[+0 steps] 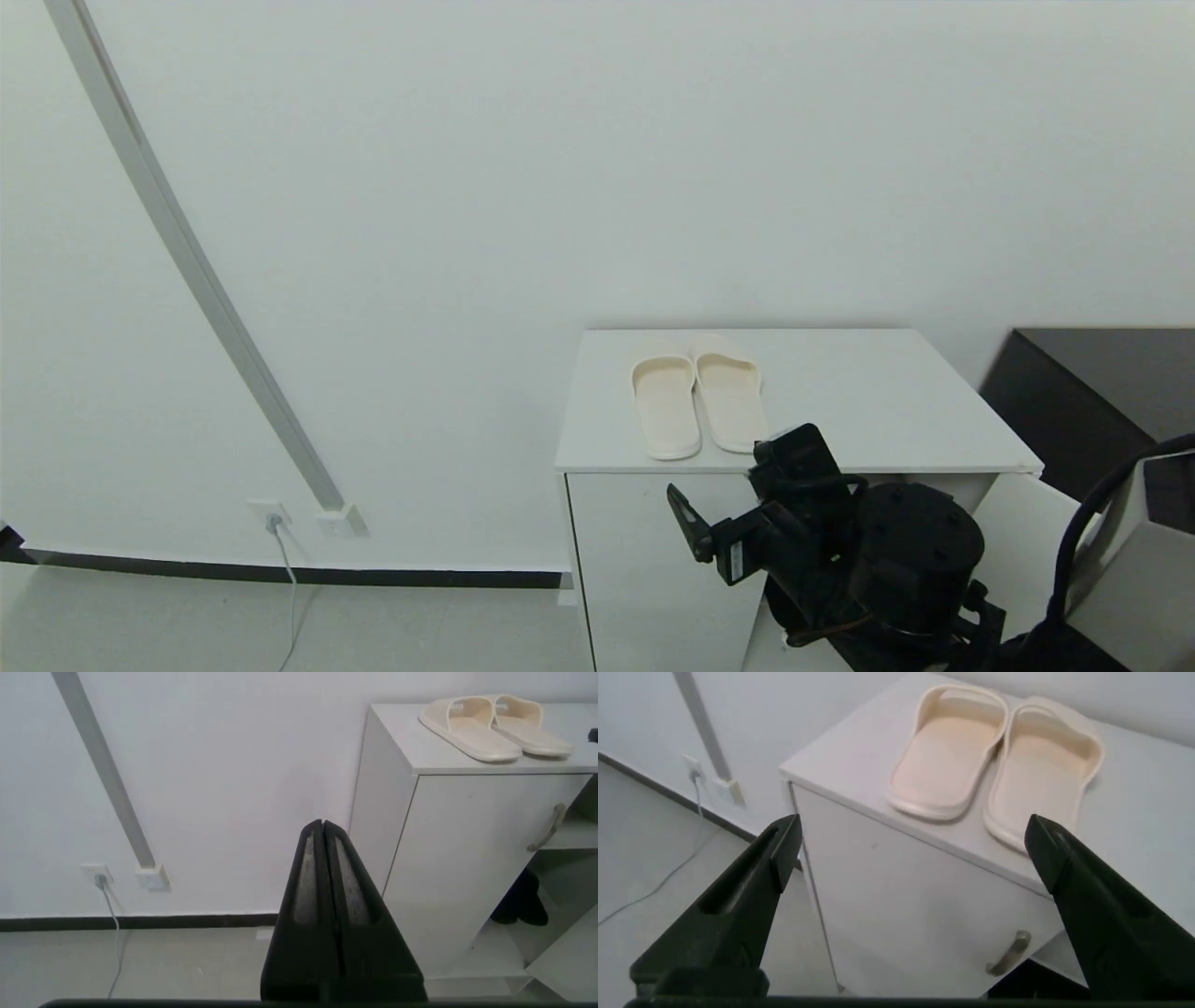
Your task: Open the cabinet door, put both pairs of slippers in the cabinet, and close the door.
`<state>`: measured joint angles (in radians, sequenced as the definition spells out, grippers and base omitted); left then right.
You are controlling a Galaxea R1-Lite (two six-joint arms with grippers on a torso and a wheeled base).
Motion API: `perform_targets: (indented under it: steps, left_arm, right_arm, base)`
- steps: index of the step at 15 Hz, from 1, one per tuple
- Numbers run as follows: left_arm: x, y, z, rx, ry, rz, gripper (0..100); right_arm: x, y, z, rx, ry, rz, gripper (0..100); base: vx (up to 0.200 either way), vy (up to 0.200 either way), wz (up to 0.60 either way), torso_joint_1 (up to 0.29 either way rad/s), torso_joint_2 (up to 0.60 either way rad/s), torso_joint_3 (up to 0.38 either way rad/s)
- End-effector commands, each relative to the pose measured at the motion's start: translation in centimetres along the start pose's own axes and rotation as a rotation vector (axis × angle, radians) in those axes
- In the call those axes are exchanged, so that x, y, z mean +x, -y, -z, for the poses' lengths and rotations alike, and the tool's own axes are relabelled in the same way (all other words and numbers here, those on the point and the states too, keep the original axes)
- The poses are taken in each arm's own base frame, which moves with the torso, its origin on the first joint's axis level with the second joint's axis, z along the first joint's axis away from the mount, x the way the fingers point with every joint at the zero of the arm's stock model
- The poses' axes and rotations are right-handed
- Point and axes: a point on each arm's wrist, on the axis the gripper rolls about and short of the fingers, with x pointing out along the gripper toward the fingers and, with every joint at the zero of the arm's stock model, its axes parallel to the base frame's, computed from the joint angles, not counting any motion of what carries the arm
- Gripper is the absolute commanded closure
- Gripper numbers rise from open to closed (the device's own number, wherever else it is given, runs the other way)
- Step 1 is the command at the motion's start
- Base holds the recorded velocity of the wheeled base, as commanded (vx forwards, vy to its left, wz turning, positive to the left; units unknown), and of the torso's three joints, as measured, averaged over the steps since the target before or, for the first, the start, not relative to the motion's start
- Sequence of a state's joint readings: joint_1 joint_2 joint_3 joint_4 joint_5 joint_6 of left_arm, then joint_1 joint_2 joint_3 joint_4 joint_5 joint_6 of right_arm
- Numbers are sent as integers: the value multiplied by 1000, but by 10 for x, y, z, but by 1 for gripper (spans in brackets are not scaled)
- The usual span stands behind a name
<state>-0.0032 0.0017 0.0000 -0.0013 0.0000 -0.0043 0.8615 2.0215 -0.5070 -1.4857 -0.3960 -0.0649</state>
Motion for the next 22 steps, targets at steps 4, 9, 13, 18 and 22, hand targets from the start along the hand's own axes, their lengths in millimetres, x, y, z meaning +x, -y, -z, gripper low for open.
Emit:
perform_targets:
  steps: [4,9,13,18,22]
  left_arm:
    - [0,0,0,13,0,0,100]
    - [0,0,0,9,0,1,100]
    - [0,0,0,10,-1,3,100]
    - [0,0,0,10,-1,3,100]
    - [0,0,0,12,-1,4,100]
  right_arm:
    - [34,8,-28,52,-156,97,0]
    - [58,3,-70,200,-243,292,0]
    - [62,-3,-45,218,-254,289,0]
    - [61,-4,-39,214,-259,286,0]
    - [62,-4,-34,212,-271,285,0]
  base:
    - [0,0,0,0,0,0]
    - [0,0,0,0,0,0]
    - [0,0,0,0,0,0]
    - [40,0,0,0,0,0]
    - [200,0,0,-4,-2,4]
